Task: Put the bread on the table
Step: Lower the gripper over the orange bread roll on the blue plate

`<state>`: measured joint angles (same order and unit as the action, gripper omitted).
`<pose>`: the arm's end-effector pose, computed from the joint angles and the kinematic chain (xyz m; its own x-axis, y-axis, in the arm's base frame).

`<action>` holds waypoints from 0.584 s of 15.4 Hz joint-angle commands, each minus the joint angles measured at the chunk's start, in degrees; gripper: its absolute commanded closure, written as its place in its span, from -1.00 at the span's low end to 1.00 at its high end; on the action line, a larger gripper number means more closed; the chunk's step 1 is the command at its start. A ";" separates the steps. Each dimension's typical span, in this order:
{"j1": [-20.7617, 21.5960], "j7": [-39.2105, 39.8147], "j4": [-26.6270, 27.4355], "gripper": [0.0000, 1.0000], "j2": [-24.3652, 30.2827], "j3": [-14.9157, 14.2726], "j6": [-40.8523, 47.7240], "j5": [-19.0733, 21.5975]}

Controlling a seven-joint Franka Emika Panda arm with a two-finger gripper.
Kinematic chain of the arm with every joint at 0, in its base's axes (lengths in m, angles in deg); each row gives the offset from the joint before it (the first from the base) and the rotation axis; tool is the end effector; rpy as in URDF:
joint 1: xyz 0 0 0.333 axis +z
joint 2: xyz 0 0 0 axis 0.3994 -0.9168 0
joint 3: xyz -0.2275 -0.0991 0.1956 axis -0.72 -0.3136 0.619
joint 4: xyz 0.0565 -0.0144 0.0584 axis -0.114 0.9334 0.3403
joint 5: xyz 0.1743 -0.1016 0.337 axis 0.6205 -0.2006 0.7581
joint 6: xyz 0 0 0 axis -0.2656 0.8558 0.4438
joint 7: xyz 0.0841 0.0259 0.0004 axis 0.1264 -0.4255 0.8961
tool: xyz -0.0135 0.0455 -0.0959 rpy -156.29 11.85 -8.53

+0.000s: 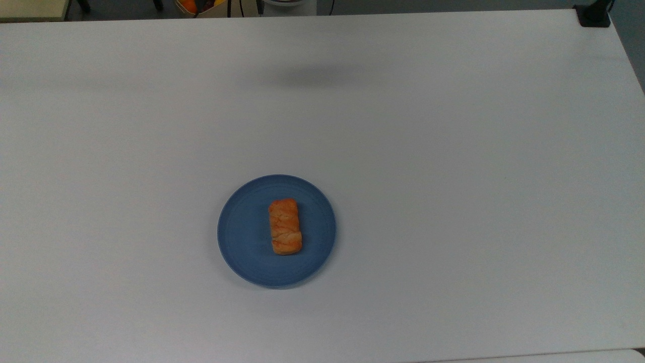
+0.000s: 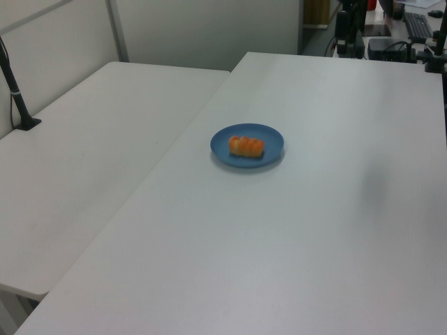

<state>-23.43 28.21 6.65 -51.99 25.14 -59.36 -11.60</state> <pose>0.5583 -0.0045 0.6106 1.0000 -0.0071 -0.0016 -0.0071 -1.0000 0.0028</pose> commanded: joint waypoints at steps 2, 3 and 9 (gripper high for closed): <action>0.24 1.39 -0.08 -1.00 -0.64 0.27 -0.92 0.34; 0.24 1.39 -0.08 -1.00 -0.64 0.27 -1.01 0.34; 0.33 3.85 -2.80 -1.00 -6.51 0.88 -7.93 1.30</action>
<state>-23.27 30.13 6.59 -53.33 25.58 -62.37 -11.55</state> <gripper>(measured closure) 0.000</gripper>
